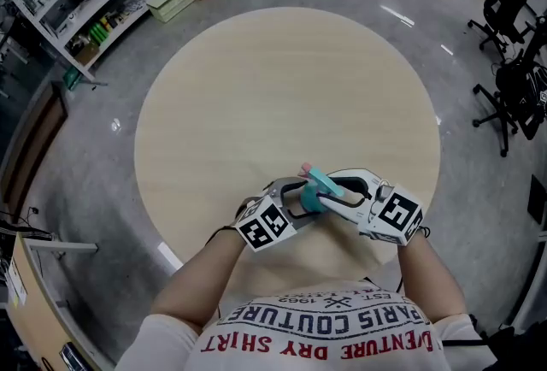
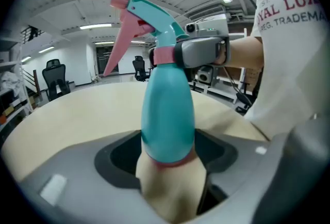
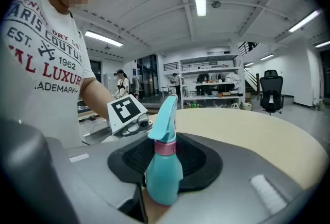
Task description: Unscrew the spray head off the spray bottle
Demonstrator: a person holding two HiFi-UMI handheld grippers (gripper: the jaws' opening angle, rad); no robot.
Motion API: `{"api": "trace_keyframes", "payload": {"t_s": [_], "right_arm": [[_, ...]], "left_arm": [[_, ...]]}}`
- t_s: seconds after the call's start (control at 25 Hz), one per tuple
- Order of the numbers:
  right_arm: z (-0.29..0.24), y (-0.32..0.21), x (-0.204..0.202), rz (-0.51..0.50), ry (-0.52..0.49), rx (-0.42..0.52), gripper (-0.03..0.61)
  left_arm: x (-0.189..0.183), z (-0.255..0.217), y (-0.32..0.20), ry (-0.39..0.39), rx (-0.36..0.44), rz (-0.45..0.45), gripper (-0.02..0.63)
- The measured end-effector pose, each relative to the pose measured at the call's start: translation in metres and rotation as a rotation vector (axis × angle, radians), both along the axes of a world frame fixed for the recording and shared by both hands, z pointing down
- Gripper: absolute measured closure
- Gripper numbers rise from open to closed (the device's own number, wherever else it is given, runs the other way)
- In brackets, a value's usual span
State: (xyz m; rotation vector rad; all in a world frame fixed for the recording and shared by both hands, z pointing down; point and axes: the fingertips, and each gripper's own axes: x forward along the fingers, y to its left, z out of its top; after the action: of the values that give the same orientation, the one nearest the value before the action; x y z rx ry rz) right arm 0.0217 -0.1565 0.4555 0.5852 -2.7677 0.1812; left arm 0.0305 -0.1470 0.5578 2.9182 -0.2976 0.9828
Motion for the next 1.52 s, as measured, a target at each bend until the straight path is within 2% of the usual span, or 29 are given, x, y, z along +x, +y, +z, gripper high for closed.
{"api": "trace_keyframes", "payload": {"t_s": [0.16, 0.28, 0.36, 0.48, 0.56, 0.68, 0.76, 0.84, 0.92, 1.0, 1.12, 1.36, 1.44, 1.52], "right_arm": [[-0.002, 0.001, -0.003, -0.073, 0.021, 0.02, 0.448], [-0.006, -0.002, -0.005, -0.016, 0.033, 0.047, 0.432], [-0.01, -0.003, 0.0, 0.089, 0.009, 0.054, 0.345], [-0.009, -0.007, 0.015, 0.309, -0.008, 0.043, 0.345], [-0.006, -0.007, 0.017, 0.393, -0.035, 0.023, 0.365], [-0.004, -0.006, 0.009, 0.411, -0.068, -0.009, 0.37], [-0.003, -0.008, 0.005, 0.426, -0.056, -0.006, 0.371], [-0.002, -0.01, 0.006, 0.454, -0.038, 0.007, 0.416], [-0.001, -0.01, 0.007, 0.471, -0.035, 0.02, 0.43], [-0.001, -0.008, 0.003, 0.469, -0.032, 0.032, 0.442], [-0.002, -0.001, 0.0, 0.386, -0.033, 0.029, 0.445], [-0.006, 0.01, -0.02, -0.046, -0.004, 0.019, 0.445], [-0.008, 0.01, -0.024, -0.133, 0.019, -0.003, 0.445], [-0.005, 0.012, -0.024, -0.175, 0.007, -0.025, 0.445]], "left_arm": [[-0.002, 0.001, 0.001, 0.007, 0.004, 0.057, 0.293], [-0.004, 0.001, 0.001, 0.008, 0.01, 0.026, 0.293], [-0.004, -0.001, -0.002, 0.005, 0.014, -0.042, 0.293], [-0.005, -0.002, -0.007, 0.007, 0.01, -0.202, 0.293], [-0.007, -0.002, -0.008, 0.011, 0.008, -0.306, 0.293], [-0.005, -0.001, -0.005, 0.018, 0.017, -0.418, 0.293], [-0.002, 0.0, -0.003, 0.022, 0.026, -0.467, 0.293], [0.0, -0.001, -0.002, 0.025, 0.03, -0.507, 0.293], [0.002, -0.001, -0.001, 0.026, 0.025, -0.527, 0.293], [0.0, 0.0, 0.002, 0.025, 0.02, -0.506, 0.295], [-0.004, 0.0, 0.006, 0.031, 0.026, -0.377, 0.295], [-0.018, 0.0, 0.012, 0.019, 0.027, 0.005, 0.295], [-0.021, -0.001, 0.012, 0.006, 0.029, 0.063, 0.295], [-0.022, -0.001, 0.011, 0.003, 0.032, 0.075, 0.295]]}}
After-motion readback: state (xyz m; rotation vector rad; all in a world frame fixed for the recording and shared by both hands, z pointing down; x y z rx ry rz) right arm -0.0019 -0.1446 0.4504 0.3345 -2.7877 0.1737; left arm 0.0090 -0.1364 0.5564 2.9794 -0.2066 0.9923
